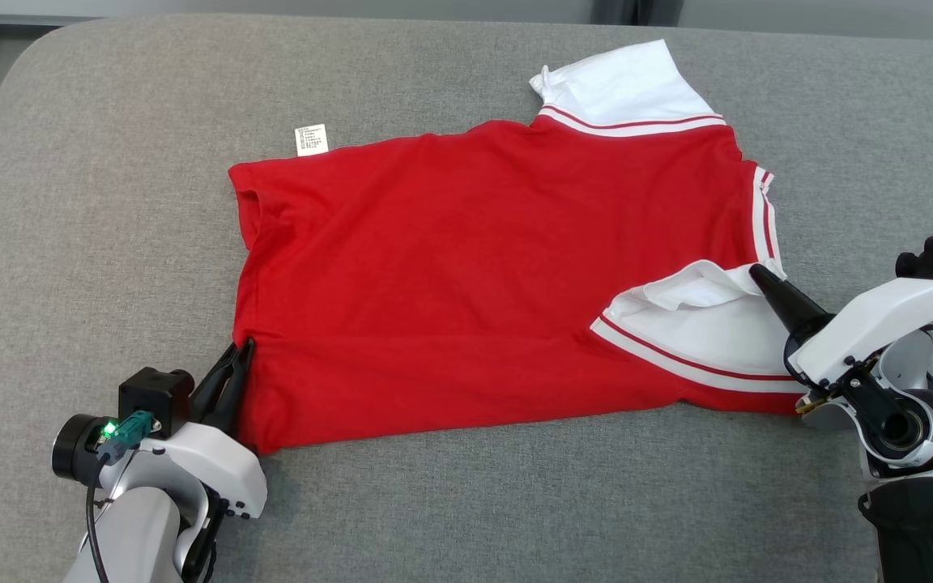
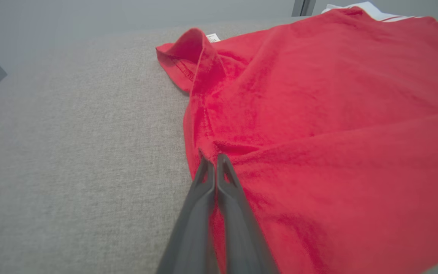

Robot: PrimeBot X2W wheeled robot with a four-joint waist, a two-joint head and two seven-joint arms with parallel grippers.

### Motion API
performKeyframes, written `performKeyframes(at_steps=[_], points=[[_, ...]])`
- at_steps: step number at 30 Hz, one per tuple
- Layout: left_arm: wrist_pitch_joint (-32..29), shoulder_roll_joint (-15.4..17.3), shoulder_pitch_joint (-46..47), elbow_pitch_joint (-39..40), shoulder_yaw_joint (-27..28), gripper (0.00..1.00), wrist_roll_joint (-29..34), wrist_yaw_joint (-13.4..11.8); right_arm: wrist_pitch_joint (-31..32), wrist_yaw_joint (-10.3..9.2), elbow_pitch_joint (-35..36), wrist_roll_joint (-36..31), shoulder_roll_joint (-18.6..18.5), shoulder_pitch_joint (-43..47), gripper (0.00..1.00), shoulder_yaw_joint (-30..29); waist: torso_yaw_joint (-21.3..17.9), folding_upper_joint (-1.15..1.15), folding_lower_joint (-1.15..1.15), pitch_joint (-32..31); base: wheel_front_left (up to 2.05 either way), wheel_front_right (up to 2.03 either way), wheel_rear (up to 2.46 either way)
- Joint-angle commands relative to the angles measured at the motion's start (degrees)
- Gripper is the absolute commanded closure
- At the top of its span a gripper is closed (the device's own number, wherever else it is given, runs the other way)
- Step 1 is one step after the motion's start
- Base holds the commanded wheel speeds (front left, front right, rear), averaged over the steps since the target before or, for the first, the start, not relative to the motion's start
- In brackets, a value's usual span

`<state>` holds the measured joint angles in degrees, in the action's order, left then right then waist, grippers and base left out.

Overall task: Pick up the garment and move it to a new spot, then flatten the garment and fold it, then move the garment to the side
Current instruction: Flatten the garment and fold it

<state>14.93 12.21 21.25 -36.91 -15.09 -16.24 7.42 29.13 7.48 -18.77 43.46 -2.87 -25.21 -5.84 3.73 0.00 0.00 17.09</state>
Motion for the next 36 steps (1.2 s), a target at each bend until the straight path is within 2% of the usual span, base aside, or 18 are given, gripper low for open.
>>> performKeyframes(at_steps=[1, 12, 13, 14, 15, 18, 20, 21, 25, 32, 36], points=[[0.34, 0.20, 0.35, -0.17, -0.05, 1.00, -0.03, 0.09, -0.80, 0.04, -0.44, -0.07, -0.57, -0.62, 1.00, 0.10, 0.15, 0.00, 0.00, 0.14, 0.00, 0.00, 0.00], [0.31, 0.29, -0.01, -0.92, -0.15, 1.00, -0.05, 0.09, -5.28, 0.04, -4.06, 0.11, -1.87, -2.17, 1.00, 0.25, 0.67, 0.00, 0.00, 0.36, 0.00, 0.00, 0.00], [0.31, 0.25, -0.05, -1.04, -0.09, 1.00, -0.03, 0.09, -5.92, 0.04, -4.38, 0.38, -1.82, -2.51, 0.91, 0.17, 0.70, 0.00, 0.00, 0.30, 0.00, 0.00, 0.00], [0.31, 0.19, -0.07, -1.14, -0.03, 1.00, 0.00, 0.09, -6.52, 0.04, -4.72, 0.54, -1.83, -2.73, 0.09, 0.13, 0.72, 0.00, 0.00, 0.24, 0.00, 0.00, 0.00], [0.31, 0.18, -0.09, -1.24, 0.05, 1.00, 0.02, 0.09, -7.06, 0.04, -5.14, 0.57, -1.84, -2.83, 0.00, 0.09, 0.72, 0.00, 0.00, 0.19, 0.00, 0.00, 0.00], [0.31, -0.03, -0.01, -1.40, 0.27, 1.00, 0.09, 0.09, -8.38, 0.04, -5.81, 1.22, -1.94, -3.34, 0.00, 0.57, 0.75, 0.00, 0.00, -0.08, 0.00, 0.00, 0.00], [0.31, -0.14, 0.14, -1.43, 0.56, 0.09, 0.21, 0.09, -9.21, 0.04, -5.95, 1.83, -2.19, -3.68, 0.00, 1.05, 0.68, 0.00, 0.00, -0.40, 0.00, 0.00, 0.00], [0.31, -0.21, 0.10, -1.41, 0.71, 0.00, 0.30, 0.08, -9.64, 0.04, -6.03, 2.13, -2.28, -3.65, 0.00, 1.25, 0.59, 0.00, 0.00, -0.66, 0.00, 0.00, 0.00], [0.31, -0.52, -0.39, -0.47, 1.72, 0.00, 0.62, -0.26, -11.78, 0.04, -5.25, 3.30, -2.95, -3.33, 0.00, 2.21, 0.17, 0.00, 0.00, -2.06, 0.00, 0.00, 0.00], [0.31, -1.54, -3.22, 6.94, 4.55, 0.00, 2.76, -1.56, -18.64, 0.04, -0.15, 3.33, -6.49, 0.91, 0.00, 6.98, -0.47, 0.00, 0.00, -5.99, 0.00, 0.00, 0.00], [0.31, -2.47, -5.95, 10.29, 6.03, 0.00, 3.68, -1.89, -21.40, 0.04, 0.87, 3.72, -7.51, 4.15, 0.00, 7.83, -0.79, 0.00, 0.00, -7.76, 0.00, 0.00, 0.00]])
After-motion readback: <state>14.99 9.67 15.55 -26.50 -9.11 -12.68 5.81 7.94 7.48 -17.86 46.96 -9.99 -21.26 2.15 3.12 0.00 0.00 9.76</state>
